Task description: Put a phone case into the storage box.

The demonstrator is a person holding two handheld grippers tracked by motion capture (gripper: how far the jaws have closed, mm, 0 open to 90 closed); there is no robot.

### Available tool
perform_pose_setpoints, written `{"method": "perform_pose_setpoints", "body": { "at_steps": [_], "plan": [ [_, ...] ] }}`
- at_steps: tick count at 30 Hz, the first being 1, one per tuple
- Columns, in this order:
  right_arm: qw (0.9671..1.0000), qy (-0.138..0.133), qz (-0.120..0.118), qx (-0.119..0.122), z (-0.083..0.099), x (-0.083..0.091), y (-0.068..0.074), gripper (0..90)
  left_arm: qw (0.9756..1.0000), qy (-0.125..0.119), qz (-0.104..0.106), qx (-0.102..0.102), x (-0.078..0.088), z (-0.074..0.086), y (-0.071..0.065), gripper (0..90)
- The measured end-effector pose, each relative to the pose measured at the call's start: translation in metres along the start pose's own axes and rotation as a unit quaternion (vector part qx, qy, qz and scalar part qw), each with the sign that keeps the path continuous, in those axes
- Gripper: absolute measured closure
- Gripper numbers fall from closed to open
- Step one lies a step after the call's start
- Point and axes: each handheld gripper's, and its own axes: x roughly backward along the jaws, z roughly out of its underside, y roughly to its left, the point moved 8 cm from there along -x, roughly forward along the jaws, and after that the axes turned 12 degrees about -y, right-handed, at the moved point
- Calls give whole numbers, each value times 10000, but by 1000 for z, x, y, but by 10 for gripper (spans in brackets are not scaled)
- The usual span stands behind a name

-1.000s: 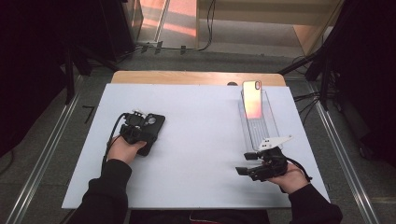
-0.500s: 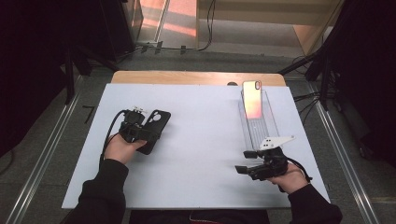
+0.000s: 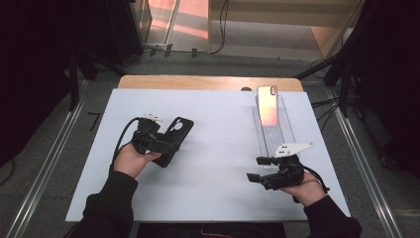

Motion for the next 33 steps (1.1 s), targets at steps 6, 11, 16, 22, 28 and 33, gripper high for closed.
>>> {"method": "perform_pose_setpoints", "body": {
  "at_steps": [6, 11, 16, 22, 28, 33],
  "plan": [
    [9998, -160, 28, -84, -12, 2, 3, 233, 9996, -67, 193, -181, -2, -2, -20, 159],
    [9997, -167, 81, -174, -19, -1, 6, 233, 9991, -170, 313, -240, -2, -5, -33, 159],
    [9990, -182, 93, -391, -28, -6, 9, 233, 9983, -276, 414, -301, -2, -5, -46, 158],
    [9985, -150, 184, -498, -38, -11, 10, 233, 9972, -410, 535, -331, -3, -6, -55, 158],
    [9978, -247, 222, -572, -51, -18, 12, 233, 9963, -561, 452, -459, -6, -6, -64, 157],
    [9971, -312, 268, -644, -62, -25, 12, 233, 9946, -835, 401, -472, -5, -8, -71, 157]
  ]
}}
